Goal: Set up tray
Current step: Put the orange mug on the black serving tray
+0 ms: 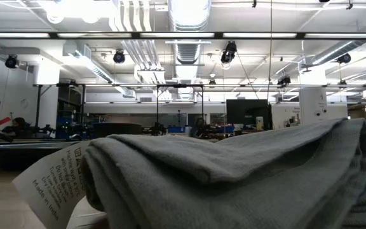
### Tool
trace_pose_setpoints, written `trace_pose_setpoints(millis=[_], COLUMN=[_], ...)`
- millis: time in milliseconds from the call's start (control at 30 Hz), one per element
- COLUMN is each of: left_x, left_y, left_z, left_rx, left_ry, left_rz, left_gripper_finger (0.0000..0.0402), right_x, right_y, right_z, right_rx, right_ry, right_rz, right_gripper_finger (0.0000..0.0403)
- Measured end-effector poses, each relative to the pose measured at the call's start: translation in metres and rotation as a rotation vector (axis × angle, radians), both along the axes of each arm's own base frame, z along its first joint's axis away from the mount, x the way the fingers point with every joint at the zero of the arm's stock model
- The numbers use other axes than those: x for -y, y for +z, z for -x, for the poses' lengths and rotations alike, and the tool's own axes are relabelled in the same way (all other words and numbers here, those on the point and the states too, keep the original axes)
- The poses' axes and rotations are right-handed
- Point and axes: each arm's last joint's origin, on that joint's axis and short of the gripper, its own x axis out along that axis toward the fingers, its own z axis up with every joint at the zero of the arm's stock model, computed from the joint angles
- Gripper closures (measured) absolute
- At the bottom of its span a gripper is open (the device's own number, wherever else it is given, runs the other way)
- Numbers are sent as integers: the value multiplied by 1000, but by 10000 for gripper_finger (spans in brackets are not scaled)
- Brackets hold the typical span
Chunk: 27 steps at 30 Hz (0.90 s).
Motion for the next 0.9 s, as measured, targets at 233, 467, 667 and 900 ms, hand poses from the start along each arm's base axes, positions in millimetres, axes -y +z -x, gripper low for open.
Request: trace_pose_setpoints(millis=[233,467,667,900], left_x=[-1,5,2,2], left_y=[-9,-15,-19,-16], left_z=[-1,-7,-8,-11], left_rx=[6,73,71,89], left_ry=[3,-10,-13,-62], left_rz=[6,79,75,86], left_gripper_finger=[250,250,258,382], right_x=[0,0,0,0], right_y=[0,0,0,0], right_z=[0,0,0,0], right_rx=[0,0,0,0], right_ry=[0,0,0,0], right_rz=[0,-2,1,-1], right_gripper_finger=[380,380,380,380])
